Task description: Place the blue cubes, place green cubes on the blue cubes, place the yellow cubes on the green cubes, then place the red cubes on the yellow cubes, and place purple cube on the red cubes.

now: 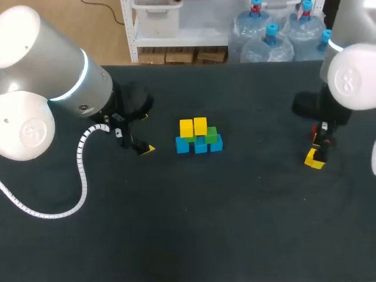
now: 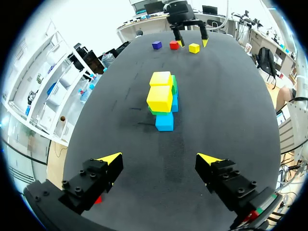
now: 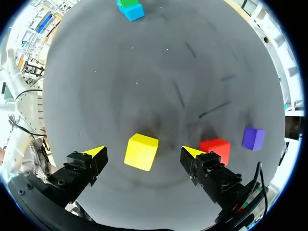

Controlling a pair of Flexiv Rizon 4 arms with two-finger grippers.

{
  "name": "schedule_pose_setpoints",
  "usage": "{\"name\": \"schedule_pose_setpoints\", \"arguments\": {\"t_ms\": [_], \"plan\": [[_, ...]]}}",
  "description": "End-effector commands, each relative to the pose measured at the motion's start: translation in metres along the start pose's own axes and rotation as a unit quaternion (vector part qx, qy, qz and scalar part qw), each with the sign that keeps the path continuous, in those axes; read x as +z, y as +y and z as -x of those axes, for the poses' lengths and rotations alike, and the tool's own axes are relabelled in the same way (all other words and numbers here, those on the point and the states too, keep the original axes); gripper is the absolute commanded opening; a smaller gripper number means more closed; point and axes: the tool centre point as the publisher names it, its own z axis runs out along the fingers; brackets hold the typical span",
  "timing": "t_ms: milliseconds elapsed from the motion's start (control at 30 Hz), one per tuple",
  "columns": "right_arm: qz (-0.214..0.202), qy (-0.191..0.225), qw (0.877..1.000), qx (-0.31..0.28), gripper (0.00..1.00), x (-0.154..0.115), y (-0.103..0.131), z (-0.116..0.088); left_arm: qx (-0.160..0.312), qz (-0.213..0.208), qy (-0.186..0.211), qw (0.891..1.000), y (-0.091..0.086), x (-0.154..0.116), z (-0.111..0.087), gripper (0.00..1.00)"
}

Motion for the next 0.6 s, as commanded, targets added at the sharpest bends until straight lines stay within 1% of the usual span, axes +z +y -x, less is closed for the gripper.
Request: {"name": "schedule_pose_setpoints", "arguments": {"t_ms": [33, 600], "plan": [[-0.001, 0.003, 1.0, 0.004, 1.0, 0.0038, -0.0006, 0.0034, 0.001, -0.002, -0.003, 1.0, 0.0012, 0.0002, -0.0013, 1.0], [-0.011, -0.002, 0.999, 0.031, 1.0, 0.0129, -0.0018, -0.0022, 0.001, -0.002, -0.003, 1.0, 0.0012, 0.0002, -0.0013, 1.0]]}}
